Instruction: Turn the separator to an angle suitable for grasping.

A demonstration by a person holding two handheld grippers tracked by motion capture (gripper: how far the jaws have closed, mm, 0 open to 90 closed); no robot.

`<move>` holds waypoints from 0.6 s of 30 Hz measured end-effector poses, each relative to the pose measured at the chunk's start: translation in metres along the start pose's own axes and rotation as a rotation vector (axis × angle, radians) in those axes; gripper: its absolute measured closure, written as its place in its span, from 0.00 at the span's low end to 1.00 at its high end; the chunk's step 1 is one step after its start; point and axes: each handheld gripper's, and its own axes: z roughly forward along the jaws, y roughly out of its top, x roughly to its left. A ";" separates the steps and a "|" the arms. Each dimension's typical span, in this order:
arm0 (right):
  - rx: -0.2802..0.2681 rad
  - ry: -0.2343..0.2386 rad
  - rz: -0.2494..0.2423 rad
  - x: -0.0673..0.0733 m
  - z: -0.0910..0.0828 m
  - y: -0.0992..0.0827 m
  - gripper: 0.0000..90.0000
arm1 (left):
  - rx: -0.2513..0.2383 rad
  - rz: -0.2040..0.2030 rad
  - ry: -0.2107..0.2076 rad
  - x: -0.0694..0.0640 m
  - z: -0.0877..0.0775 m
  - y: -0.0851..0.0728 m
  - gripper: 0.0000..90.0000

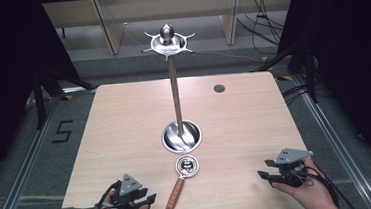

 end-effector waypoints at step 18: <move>0.004 0.001 0.017 0.000 0.000 -0.002 0.57 | 0.248 0.223 -0.217 -0.069 0.054 0.028 0.99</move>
